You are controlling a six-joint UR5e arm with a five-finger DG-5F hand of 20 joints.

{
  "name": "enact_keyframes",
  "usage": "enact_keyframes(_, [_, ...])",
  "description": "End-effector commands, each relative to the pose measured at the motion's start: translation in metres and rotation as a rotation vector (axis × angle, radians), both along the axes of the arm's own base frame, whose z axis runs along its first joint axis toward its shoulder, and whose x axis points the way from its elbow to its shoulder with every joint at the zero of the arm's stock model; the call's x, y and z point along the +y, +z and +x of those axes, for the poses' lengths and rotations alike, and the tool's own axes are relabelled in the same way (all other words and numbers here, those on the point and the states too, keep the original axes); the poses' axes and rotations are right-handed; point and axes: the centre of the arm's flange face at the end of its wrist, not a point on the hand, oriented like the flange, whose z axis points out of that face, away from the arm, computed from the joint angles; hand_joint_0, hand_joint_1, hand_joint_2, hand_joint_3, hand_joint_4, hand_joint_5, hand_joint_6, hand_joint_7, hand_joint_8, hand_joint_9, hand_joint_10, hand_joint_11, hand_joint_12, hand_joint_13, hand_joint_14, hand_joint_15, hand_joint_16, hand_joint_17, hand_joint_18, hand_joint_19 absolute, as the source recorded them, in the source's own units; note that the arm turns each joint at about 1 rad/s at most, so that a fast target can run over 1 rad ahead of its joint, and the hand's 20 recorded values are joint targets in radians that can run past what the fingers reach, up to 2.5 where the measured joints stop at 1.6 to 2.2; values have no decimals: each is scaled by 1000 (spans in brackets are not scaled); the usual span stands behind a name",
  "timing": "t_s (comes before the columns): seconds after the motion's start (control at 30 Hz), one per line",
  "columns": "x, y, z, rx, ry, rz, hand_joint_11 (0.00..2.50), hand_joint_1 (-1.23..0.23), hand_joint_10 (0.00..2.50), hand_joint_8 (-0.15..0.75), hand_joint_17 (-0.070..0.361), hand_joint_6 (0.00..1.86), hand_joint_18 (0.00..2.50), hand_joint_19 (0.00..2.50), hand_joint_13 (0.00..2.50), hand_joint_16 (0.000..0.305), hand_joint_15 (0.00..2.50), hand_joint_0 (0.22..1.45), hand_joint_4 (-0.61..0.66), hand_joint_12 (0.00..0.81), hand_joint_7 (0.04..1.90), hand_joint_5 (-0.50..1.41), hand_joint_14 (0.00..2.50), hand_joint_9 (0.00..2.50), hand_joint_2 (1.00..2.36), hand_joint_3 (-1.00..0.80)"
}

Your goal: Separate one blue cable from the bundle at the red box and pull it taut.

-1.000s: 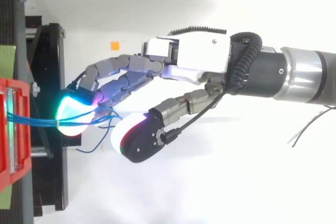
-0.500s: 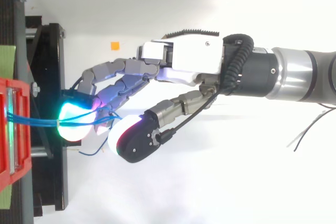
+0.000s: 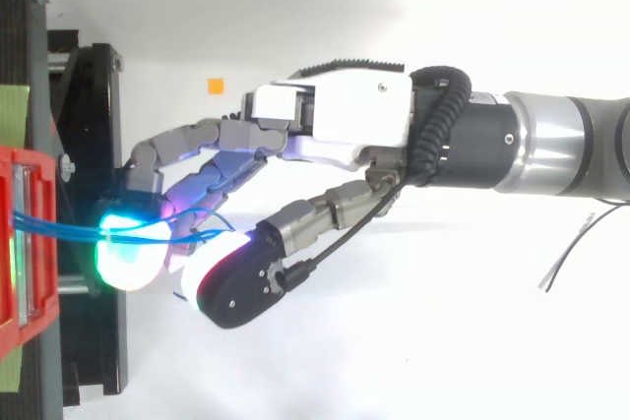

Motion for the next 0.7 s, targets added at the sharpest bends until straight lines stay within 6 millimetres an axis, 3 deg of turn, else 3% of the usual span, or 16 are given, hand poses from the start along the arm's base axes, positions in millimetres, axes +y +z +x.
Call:
enact_keyframes(0.0, [1,4,2,-1,1,-12,517,-618,15,205,121,519,578,639,810,54,568,583,62,314,1120,-159,22,635,1010,-382])
enact_keyframes(0.53, [-9,3,1,0,-1,-14,578,-563,16,223,124,580,624,661,860,55,589,561,61,321,1019,-159,21,694,1005,-433])
enact_keyframes(0.67, [-16,-7,0,8,-4,-17,580,-559,17,226,124,580,629,662,865,55,596,558,61,326,1021,-158,21,696,1004,-440])
